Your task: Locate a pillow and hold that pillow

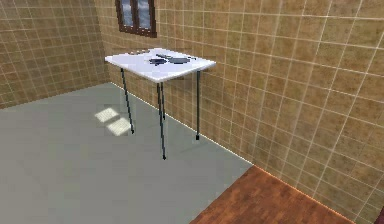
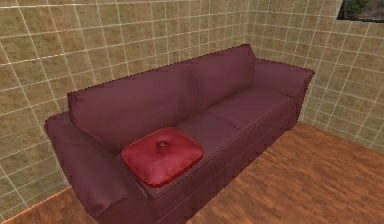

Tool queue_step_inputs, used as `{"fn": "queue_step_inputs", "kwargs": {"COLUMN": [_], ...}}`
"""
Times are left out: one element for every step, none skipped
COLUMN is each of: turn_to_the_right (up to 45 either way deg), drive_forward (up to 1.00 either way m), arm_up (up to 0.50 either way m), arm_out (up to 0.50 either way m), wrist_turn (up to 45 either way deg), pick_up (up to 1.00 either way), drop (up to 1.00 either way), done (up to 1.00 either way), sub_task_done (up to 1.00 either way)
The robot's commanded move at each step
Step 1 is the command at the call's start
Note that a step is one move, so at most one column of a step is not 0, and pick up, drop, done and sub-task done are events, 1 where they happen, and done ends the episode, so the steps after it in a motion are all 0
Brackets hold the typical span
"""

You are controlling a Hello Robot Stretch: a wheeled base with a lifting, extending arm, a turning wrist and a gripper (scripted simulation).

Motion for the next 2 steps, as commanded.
{"fn": "queue_step_inputs", "kwargs": {"turn_to_the_right": [0.0,0.0], "drive_forward": [0.0,0.0], "arm_up": [0.0,0.0], "arm_out": [0.5,0.0], "wrist_turn": [0.0,45.0], "pick_up": [0.0,0.0], "drop": [0.0,0.0], "done": [0.0,0.0], "sub_task_done": [0.0,0.0]}}
